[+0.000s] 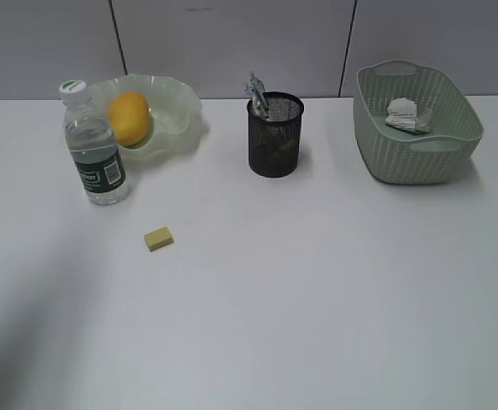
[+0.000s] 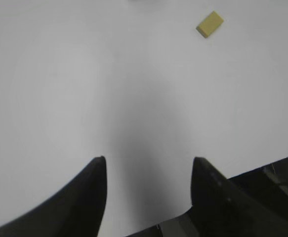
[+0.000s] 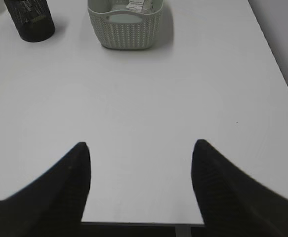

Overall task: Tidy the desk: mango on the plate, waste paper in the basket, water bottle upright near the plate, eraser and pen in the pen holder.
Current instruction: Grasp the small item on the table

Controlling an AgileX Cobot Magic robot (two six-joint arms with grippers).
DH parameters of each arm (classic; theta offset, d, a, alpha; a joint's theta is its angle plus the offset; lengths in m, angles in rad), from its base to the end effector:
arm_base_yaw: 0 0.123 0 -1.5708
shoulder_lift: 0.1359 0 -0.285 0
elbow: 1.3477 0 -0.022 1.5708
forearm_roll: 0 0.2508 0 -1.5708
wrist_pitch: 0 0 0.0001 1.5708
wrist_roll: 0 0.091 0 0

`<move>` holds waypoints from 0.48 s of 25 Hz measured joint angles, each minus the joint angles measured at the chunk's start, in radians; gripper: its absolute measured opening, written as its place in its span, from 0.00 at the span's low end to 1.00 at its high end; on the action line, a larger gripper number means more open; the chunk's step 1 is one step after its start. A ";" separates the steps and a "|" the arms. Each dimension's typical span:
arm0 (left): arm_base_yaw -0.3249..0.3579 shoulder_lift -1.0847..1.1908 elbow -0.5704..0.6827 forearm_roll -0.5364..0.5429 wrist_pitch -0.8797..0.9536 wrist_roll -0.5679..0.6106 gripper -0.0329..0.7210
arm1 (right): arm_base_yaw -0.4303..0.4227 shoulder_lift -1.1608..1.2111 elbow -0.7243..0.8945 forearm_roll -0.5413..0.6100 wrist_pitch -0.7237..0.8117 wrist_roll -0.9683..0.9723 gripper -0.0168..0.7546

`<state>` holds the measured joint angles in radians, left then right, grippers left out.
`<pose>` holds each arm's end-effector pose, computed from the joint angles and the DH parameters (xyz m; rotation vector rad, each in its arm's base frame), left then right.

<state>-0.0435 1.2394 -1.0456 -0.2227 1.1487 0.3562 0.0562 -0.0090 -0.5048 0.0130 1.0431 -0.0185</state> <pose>0.2237 -0.0281 0.3133 0.4725 2.7481 -0.2319 -0.0061 0.0007 0.2800 -0.0757 2.0116 0.0395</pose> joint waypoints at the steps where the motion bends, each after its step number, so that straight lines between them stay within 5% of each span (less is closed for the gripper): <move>1: -0.034 0.048 -0.021 0.016 -0.001 0.009 0.60 | 0.000 0.000 0.000 0.000 0.000 0.000 0.68; 6: -0.252 0.265 -0.123 0.143 -0.028 0.023 0.60 | 0.000 0.000 0.000 0.000 -0.001 0.000 0.68; 12: -0.392 0.491 -0.244 0.172 -0.097 0.122 0.60 | 0.000 0.000 0.000 0.000 -0.001 0.000 0.68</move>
<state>-0.4352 1.7305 -1.2895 -0.0503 1.0520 0.4783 0.0562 -0.0090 -0.5048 0.0130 1.0421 -0.0185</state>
